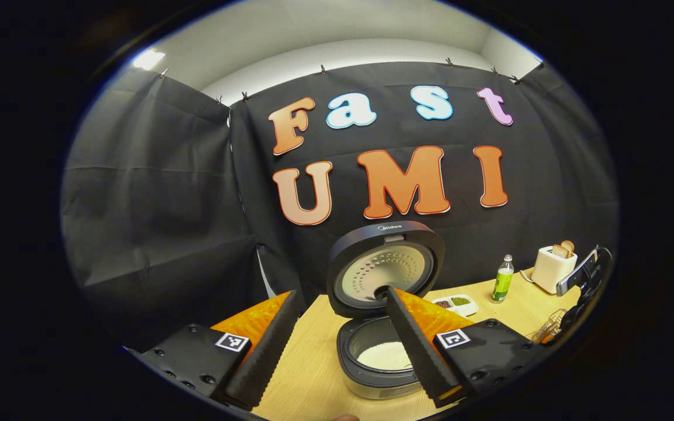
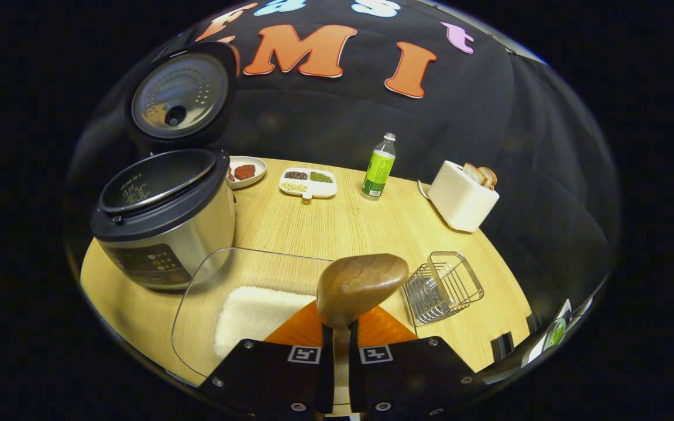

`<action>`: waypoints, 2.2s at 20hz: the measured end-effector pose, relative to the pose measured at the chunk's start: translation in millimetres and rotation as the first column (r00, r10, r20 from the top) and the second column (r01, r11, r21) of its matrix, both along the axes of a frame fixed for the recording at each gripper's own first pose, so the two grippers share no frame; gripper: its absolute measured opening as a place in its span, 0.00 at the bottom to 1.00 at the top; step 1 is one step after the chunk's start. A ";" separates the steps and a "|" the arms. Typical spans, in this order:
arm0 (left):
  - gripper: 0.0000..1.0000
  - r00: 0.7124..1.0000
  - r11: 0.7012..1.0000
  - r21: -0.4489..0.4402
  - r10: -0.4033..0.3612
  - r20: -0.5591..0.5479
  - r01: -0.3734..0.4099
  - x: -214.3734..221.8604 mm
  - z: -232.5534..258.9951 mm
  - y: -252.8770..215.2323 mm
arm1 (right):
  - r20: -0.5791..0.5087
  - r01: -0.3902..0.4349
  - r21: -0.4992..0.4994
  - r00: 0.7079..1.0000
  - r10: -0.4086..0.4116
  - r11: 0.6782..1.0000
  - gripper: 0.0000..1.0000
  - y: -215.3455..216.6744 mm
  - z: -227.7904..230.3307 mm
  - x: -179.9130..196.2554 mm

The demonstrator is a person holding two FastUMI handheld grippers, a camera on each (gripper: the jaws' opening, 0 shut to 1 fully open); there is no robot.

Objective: Close the left gripper, press the button to open the rice cooker; take a wooden spoon from the chopstick holder with the right hand, scoop a spoonful of rice and pour it into the rice cooker, then put the wooden spoon back into the chopstick holder.

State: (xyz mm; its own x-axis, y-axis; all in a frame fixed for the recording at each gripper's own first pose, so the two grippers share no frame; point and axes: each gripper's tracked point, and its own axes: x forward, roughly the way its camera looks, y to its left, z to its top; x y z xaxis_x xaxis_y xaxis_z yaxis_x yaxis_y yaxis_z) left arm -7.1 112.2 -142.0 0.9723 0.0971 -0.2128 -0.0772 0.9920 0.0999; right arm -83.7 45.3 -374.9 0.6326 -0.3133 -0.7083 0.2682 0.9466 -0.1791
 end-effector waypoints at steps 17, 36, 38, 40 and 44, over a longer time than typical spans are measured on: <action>1.00 1.000 0.999 -0.031 -0.019 -0.020 0.018 -2.3 -2.2 -5.0 | -0.040 0.086 0.361 0.996 -0.077 0.928 0.10 39.5 -2.9 10.8; 1.00 0.998 0.998 0.011 -0.054 -0.030 0.055 0.3 2.4 -26.8 | -0.080 0.138 0.693 0.990 -0.116 0.708 0.10 53.9 -7.4 23.1; 1.00 0.998 0.998 0.018 -0.061 -0.025 0.062 0.4 4.2 -31.2 | -0.087 0.151 0.720 0.988 -0.128 0.677 0.10 52.9 -8.6 22.1; 1.00 0.998 0.997 0.025 -0.066 -0.021 0.067 1.2 5.9 -35.6 | -0.092 0.158 0.738 0.987 -0.135 0.656 0.10 50.8 -9.6 20.3; 1.00 0.997 0.997 0.028 -0.067 -0.030 0.068 -2.5 6.5 -43.2 | -0.060 0.120 0.767 0.991 -0.116 0.630 0.10 47.4 -2.1 21.4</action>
State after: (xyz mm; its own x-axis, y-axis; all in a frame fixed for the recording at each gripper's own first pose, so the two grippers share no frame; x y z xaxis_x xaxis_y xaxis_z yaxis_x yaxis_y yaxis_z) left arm -9.6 69.0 -135.5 0.9703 0.0380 -0.2390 -0.0068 0.9915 0.1302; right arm -62.3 92.7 -377.0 0.6255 0.2735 -0.7307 0.3889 0.7026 0.5959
